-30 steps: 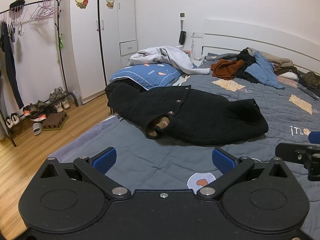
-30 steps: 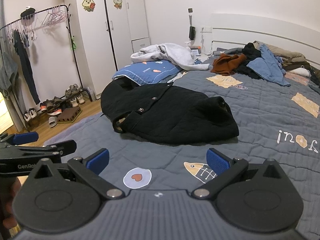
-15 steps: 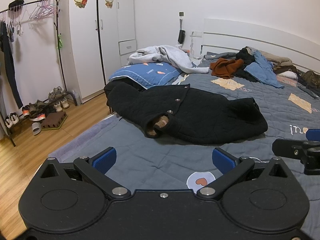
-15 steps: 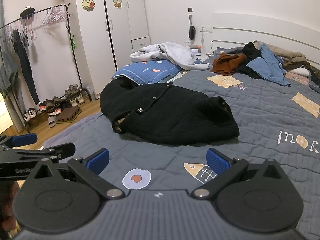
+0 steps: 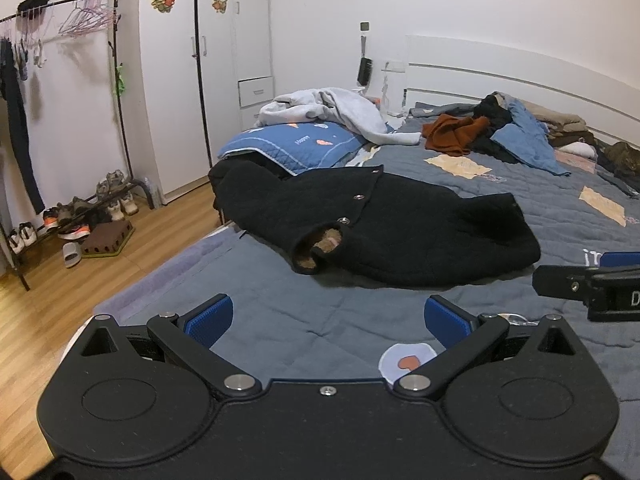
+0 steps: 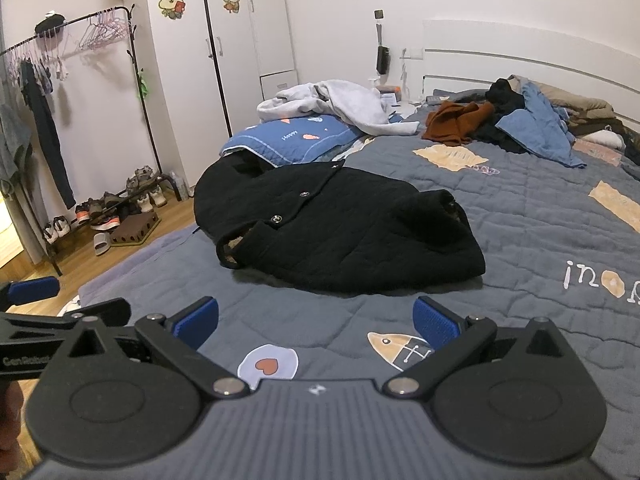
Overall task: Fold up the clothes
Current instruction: 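Grasp the black jacket's hood edge with the right gripper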
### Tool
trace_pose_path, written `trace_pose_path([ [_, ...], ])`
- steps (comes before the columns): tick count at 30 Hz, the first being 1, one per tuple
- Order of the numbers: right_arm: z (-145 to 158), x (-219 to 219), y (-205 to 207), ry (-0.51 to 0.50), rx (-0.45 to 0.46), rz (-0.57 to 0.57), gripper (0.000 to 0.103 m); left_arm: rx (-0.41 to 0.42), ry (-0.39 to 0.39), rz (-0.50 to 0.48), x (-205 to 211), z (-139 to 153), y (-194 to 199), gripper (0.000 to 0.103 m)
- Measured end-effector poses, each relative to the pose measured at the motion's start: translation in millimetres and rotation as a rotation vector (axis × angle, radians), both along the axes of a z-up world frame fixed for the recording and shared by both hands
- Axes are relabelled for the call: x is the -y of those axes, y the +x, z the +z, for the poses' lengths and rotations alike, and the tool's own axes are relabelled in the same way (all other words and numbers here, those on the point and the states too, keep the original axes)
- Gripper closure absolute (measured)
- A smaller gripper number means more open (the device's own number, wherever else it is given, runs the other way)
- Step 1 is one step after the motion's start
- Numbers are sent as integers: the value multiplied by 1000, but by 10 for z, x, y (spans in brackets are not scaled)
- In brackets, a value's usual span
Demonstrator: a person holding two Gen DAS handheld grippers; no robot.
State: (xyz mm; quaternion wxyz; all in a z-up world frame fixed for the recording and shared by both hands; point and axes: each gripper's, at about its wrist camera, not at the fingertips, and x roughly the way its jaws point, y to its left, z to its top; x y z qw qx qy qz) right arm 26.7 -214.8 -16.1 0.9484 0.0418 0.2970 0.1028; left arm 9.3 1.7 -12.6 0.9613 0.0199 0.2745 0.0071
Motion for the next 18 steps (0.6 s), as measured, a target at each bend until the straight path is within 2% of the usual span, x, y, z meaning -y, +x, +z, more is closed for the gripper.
trace_pose_path([
  [10, -153, -77, 319, 1, -27, 28, 0, -42, -83, -21, -169, -86, 126, 0],
  [18, -354, -246, 646, -8, -22, 66, 0, -65, -140, 29, -395, -154, 219, 0],
])
